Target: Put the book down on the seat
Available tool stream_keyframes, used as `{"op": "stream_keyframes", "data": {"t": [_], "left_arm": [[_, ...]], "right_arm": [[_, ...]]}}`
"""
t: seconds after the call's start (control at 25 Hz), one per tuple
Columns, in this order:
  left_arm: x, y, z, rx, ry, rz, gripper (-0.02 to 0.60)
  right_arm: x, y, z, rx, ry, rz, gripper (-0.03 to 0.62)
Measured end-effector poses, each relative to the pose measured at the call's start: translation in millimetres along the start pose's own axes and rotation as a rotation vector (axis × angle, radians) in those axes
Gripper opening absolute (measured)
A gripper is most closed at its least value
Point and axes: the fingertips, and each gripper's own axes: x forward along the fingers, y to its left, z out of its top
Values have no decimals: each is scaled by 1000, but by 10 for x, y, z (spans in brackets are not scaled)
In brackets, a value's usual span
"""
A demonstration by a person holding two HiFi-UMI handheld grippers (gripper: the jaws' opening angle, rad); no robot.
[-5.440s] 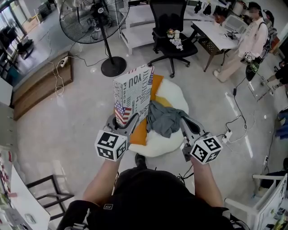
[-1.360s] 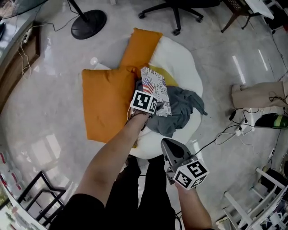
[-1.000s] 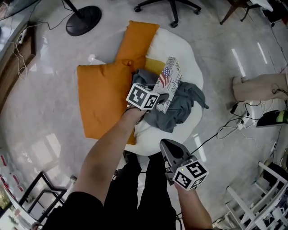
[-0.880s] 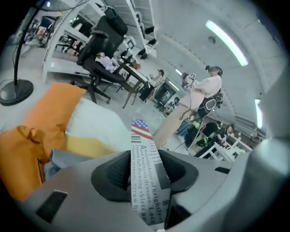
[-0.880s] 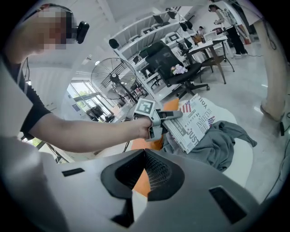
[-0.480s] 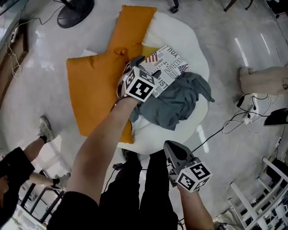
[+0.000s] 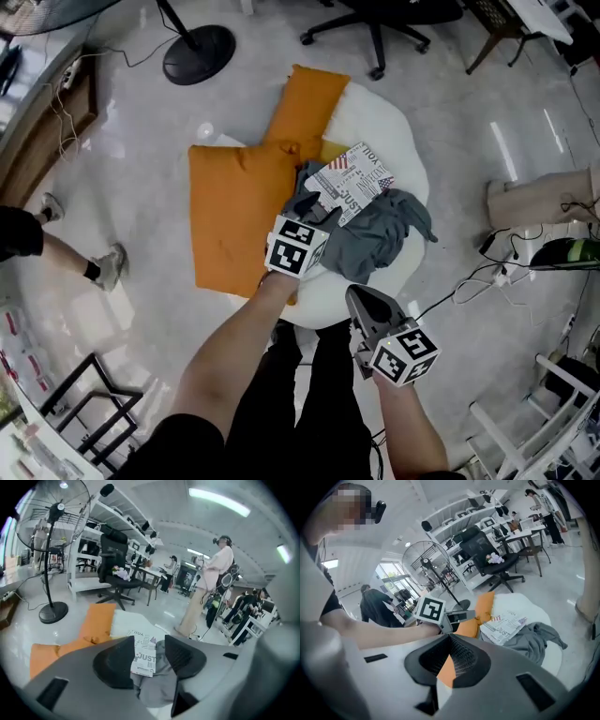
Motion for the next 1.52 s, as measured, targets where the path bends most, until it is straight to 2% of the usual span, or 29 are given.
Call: {"op": "stream_keyframes", "data": {"t": [0.04,0.16,0.32,0.48,0.68,0.96,1.24,1.52], "left_arm": [[-215,-41,98,-17,-21,-3,184],[-874,-209,350,-33,-72,5,130],[-1767,-453,637,-65,-151,9,51],[-2568,-737,876,-60,-204,-6,22],[-3276,-1137,1155,17,-226,15,14],[-3721,-1764,1457,3,-276,93,9],[-3632,-2566,1483,-34,-304,149,9],[-3574,-3262,1767,5,-330,170,9]], "right_arm": [[-47,129,134,-21,-9,6,15],[-239,547,438,-71,-27,20,15],[-555,1173,637,-136,-27,27,15],[-955,1688,767,-200,-30,10,15],[-1508,2004,1008,-255,-69,11,15],[-2281,1947,1255,-313,-114,69,15],[-3071,1431,1267,-339,-147,92,15],[-3731,1187,1460,-398,-196,126,15]]}}
